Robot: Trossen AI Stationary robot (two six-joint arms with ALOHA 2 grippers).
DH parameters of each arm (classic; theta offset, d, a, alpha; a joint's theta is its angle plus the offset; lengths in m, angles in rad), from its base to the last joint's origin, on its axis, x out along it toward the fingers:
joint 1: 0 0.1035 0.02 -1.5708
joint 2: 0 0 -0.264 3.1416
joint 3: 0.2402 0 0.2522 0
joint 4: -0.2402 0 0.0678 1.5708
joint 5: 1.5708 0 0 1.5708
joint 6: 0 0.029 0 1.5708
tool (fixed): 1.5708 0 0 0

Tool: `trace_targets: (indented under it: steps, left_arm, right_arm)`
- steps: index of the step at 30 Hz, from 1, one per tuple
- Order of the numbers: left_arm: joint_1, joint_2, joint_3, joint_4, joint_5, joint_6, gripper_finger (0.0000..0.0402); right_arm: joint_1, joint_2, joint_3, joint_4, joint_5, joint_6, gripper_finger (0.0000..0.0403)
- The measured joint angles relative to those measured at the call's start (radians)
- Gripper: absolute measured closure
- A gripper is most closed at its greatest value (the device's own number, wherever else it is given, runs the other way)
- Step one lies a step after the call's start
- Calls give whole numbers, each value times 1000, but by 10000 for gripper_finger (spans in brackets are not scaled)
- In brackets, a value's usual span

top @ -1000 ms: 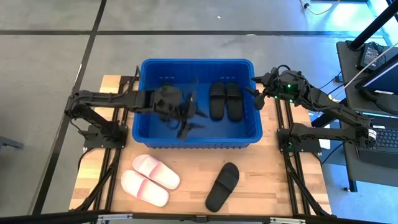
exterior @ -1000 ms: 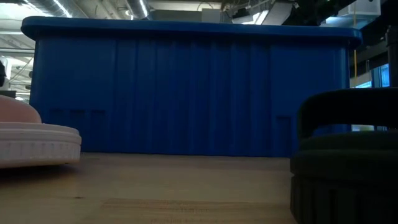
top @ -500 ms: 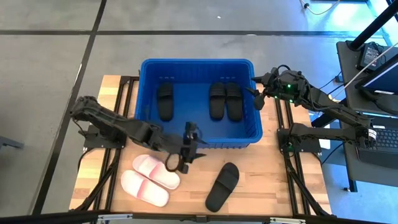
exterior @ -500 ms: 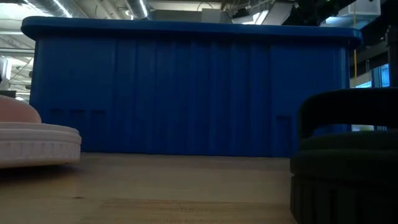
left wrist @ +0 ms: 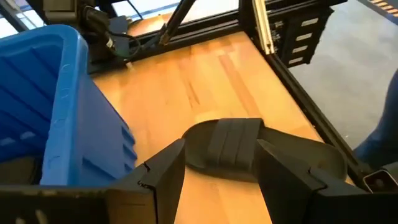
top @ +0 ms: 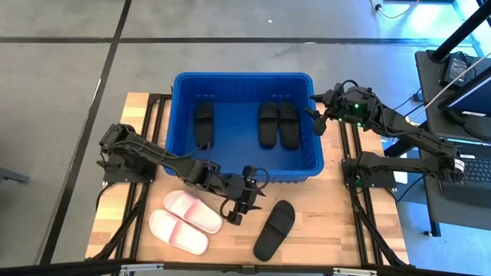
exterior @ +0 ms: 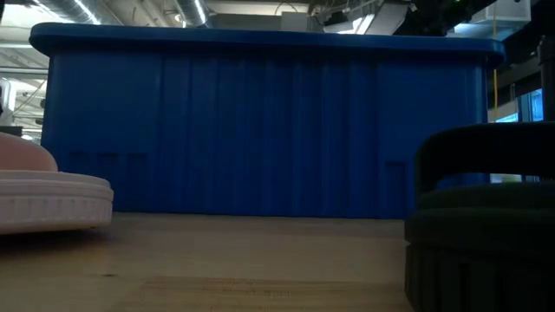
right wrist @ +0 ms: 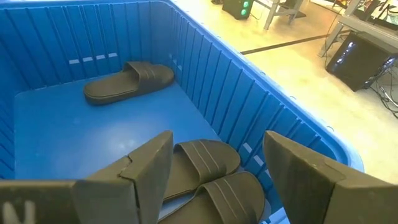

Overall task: Pick and place slides into bin
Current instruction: Put the black slide into the organizer bin

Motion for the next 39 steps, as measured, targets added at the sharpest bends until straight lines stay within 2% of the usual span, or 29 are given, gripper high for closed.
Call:
trace_targets:
  steps: [8, 19, 26, 30, 39]
  left_arm:
    - [-9, -22, 2, -4, -13, 0, 218]
    - [-5, -127, 2, -93, -46, -1, 218]
    - [27, -188, 2, -199, -130, 5, 218]
    - [49, -190, 2, -205, -136, -5, 218]
    - [23, -181, 0, -208, -149, -104, 218]
  right_arm:
    - [0, 0, 0, 0, 0, -1, 152]
    - [0, 0, 0, 0, 1, -1, 152]
    - [0, 0, 0, -9, 1, 1, 152]
    - [0, 0, 0, -24, 1, 0, 152]
    - [1, 6, 0, -28, 1, 1, 152]
